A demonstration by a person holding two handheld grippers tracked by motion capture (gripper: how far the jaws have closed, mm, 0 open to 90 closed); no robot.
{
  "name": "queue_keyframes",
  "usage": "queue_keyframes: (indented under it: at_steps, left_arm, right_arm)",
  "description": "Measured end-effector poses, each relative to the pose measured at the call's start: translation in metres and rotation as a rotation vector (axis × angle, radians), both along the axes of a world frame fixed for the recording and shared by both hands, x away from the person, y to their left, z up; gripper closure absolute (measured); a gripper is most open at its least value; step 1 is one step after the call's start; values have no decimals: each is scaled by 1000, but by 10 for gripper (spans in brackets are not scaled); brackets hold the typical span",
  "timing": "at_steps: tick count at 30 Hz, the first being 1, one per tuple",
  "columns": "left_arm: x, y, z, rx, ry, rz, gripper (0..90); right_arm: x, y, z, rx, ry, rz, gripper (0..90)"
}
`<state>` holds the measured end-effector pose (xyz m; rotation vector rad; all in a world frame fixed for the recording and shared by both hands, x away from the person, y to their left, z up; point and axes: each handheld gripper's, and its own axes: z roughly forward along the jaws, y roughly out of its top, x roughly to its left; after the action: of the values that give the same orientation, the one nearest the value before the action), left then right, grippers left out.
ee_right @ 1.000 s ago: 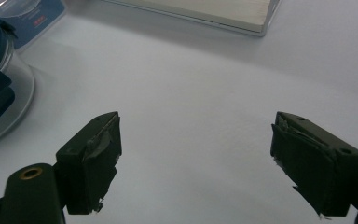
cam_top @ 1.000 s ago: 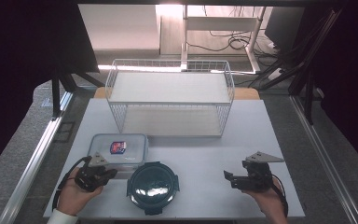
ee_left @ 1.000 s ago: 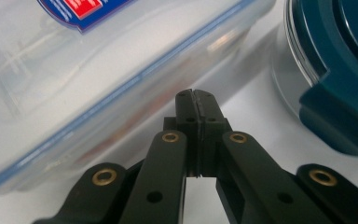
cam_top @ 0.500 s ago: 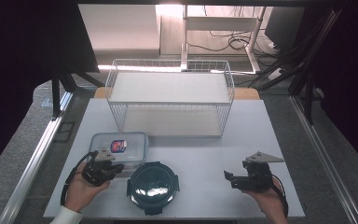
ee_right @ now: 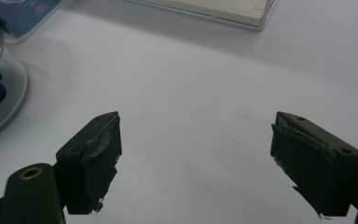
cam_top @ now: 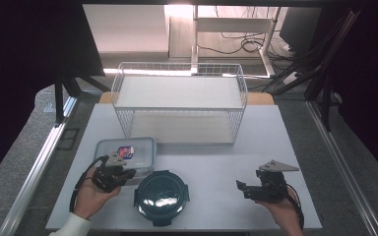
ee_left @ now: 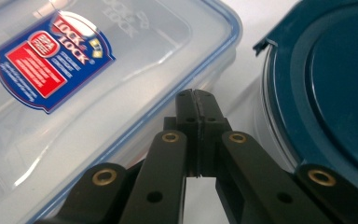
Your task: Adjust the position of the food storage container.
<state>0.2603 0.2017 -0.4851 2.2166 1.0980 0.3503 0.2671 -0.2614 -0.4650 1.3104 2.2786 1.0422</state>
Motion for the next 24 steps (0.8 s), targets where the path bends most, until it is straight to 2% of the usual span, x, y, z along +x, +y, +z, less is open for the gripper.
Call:
queue_keyframes:
  at_steps: [12,14,17,19,20,21,23,24]
  left_arm:
    - [7,-2,-2,4,-15,13,898]
    - [5,-2,-1,21,-20,14,898]
    - [0,7,4,7,-32,25,898]
    - [-3,20,10,-12,-49,54,898]
    - [-5,35,15,-45,-60,104,898]
    - [-5,35,15,-45,-60,104,898]
    - [-6,62,22,-76,-79,198,898]
    - [-6,72,25,-80,-83,229,898]
  right_arm:
    - [1,0,-1,-2,2,-3,160]
    - [1,0,-2,-3,3,-4,160]
    - [1,0,-2,-5,6,-3,160]
    - [1,-1,-2,-2,4,-5,159]
    - [0,-1,-1,0,0,-11,160]
    - [0,-1,-1,0,0,-11,160]
    - [0,-2,-1,-1,-4,-16,160]
    - [0,-2,0,1,-5,-17,160]
